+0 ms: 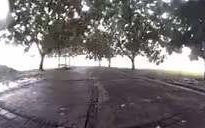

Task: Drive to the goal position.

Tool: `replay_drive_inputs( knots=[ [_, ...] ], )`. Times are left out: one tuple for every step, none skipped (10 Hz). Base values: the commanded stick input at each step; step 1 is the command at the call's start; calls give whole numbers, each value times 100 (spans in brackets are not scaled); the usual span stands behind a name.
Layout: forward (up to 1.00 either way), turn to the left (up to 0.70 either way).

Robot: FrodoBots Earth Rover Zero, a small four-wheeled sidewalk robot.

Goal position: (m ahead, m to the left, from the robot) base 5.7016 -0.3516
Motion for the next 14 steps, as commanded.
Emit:
replay_drive_inputs(
  knots=[
    [70, 0],
    [70, 0],
    [70, 0],
    [70, 0],
    [70, 0],
    [70, 0],
    [70, 0],
    [70, 0],
    [70, 0],
    [70, 0],
    [70, 0],
    [70, 0],
    [70, 0],
    [70, 0]
  ],
)
